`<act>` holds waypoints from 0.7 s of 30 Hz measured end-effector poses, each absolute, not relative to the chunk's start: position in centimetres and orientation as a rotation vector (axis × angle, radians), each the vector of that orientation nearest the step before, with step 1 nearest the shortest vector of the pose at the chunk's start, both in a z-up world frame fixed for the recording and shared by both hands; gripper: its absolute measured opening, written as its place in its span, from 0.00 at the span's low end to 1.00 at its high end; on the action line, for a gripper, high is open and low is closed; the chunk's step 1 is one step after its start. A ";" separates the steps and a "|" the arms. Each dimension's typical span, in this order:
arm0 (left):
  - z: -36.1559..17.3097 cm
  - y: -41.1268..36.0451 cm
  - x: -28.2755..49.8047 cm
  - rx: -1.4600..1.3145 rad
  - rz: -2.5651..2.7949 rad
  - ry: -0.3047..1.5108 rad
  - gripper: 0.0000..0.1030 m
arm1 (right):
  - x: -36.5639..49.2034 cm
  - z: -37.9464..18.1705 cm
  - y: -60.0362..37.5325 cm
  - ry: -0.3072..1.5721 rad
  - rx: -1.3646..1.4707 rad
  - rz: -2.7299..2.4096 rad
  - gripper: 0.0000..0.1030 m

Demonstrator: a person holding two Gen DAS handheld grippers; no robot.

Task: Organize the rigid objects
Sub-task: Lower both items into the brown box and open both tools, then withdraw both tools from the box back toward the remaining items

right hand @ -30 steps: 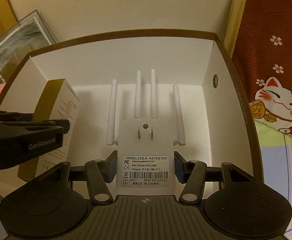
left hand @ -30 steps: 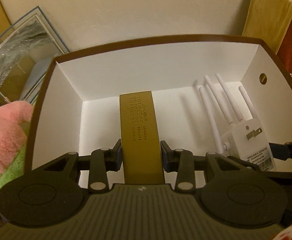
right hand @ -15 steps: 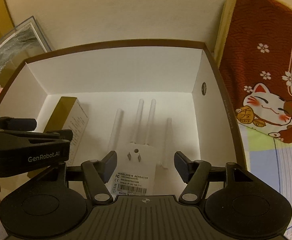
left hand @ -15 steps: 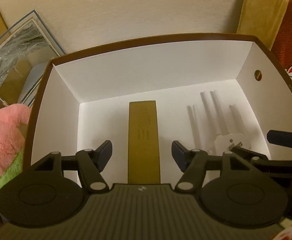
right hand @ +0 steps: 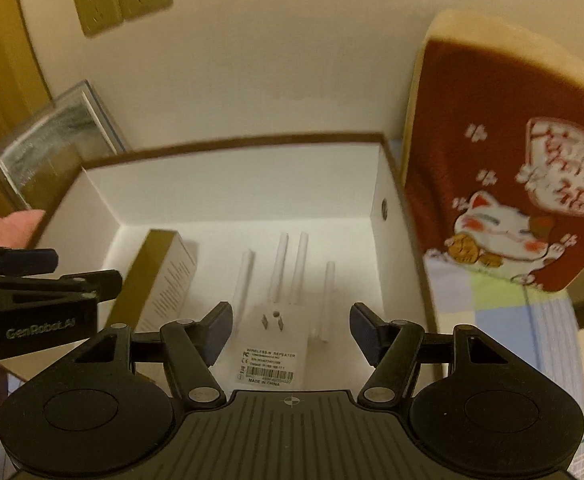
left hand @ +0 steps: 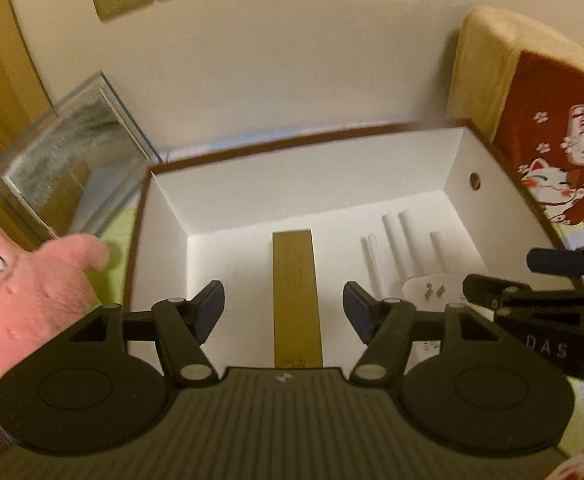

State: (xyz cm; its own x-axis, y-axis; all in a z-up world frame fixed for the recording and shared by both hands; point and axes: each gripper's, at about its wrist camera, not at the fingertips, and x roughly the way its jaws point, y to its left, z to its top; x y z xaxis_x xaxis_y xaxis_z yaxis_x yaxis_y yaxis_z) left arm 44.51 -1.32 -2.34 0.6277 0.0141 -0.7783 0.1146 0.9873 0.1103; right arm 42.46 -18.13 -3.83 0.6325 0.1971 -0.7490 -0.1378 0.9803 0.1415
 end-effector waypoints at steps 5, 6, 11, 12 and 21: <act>-0.1 -1.0 41.8 0.144 -0.057 0.836 0.60 | 40.2 -1.7 -18.8 0.813 0.101 0.208 0.60; 0.3 -0.8 41.2 0.139 -0.055 0.831 0.60 | 39.6 -1.4 -18.9 0.801 0.104 0.205 0.61; 1.4 -0.1 37.7 0.115 -0.057 0.812 0.60 | 36.6 -0.4 -19.9 0.758 0.157 0.204 0.63; 1.5 0.1 37.0 0.110 -0.061 0.812 0.60 | 35.9 -0.3 -20.1 0.753 0.161 0.205 0.64; 1.8 1.3 30.9 0.083 -0.044 0.819 0.60 | 30.3 0.2 -21.5 0.751 0.203 0.219 0.67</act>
State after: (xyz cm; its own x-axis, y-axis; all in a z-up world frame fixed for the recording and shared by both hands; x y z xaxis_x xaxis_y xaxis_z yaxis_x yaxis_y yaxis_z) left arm 30.92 1.32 1.82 0.6823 -0.0072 -0.7311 0.0716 0.9958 0.0570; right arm 30.31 -21.48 0.18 0.7100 0.2682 -0.6511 -0.1235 0.9577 0.2599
